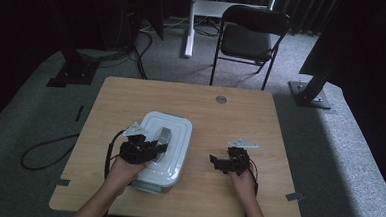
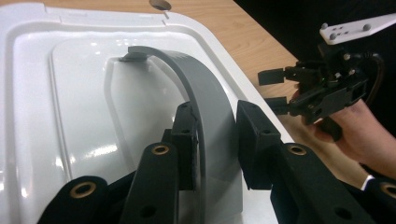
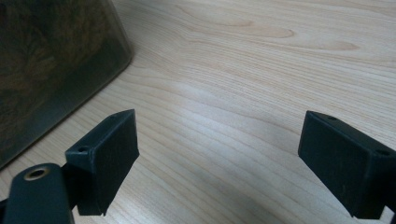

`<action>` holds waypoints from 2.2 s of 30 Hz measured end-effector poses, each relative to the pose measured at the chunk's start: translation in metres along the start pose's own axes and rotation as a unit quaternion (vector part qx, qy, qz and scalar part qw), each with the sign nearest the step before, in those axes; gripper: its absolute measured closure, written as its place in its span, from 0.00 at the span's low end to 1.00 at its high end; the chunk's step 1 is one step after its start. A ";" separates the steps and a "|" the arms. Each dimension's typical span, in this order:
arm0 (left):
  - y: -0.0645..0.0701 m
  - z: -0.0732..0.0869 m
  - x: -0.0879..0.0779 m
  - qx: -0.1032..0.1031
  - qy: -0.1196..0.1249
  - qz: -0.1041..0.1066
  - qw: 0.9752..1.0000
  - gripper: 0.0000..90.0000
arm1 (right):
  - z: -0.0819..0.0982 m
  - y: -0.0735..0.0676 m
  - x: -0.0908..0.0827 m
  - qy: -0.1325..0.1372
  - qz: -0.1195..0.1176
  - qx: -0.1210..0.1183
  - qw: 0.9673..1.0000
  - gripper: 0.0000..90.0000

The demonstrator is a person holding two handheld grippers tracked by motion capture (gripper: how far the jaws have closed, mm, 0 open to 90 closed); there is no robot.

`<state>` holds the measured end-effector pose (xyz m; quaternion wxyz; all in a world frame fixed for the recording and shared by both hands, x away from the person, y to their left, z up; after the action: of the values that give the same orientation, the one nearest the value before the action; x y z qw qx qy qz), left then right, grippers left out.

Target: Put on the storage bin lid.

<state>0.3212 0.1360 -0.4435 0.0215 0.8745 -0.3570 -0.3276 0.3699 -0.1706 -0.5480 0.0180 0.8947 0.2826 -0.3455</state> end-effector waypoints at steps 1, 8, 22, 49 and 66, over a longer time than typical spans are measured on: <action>0.000 0.000 0.000 0.000 0.001 0.001 1.000 0.79 | 0.000 0.000 0.000 -0.001 -0.001 0.001 1.000 0.13; 0.003 -0.005 -0.006 0.005 0.015 -0.004 1.000 0.56 | 0.000 0.000 0.000 -0.001 -0.002 0.000 1.000 0.13; 0.001 -0.013 -0.015 0.046 0.026 -0.021 0.998 0.11 | 0.002 0.005 -0.006 0.004 0.004 0.008 1.000 0.13; -0.020 0.004 -0.036 0.081 0.042 -0.104 0.990 0.01 | 0.010 0.004 -0.005 0.022 0.013 -0.032 0.999 0.13; -0.074 0.029 -0.077 0.027 0.081 -0.151 0.985 0.01 | 0.012 0.007 -0.011 0.024 0.009 -0.026 0.999 0.13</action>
<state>0.3087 0.2459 -0.4434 -0.0231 0.9423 -0.2269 -0.2452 0.3599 -0.1841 -0.5512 0.0377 0.9044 0.2841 -0.3162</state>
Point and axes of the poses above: each handheld gripper's, and its own axes: x roughly forward along the jaws, z roughly out of its underside, y roughly to its right, the point moved 3 cm from there along x, roughly forward along the jaws, and after that the axes turned 1 degree about -y, right-handed, at the moved point
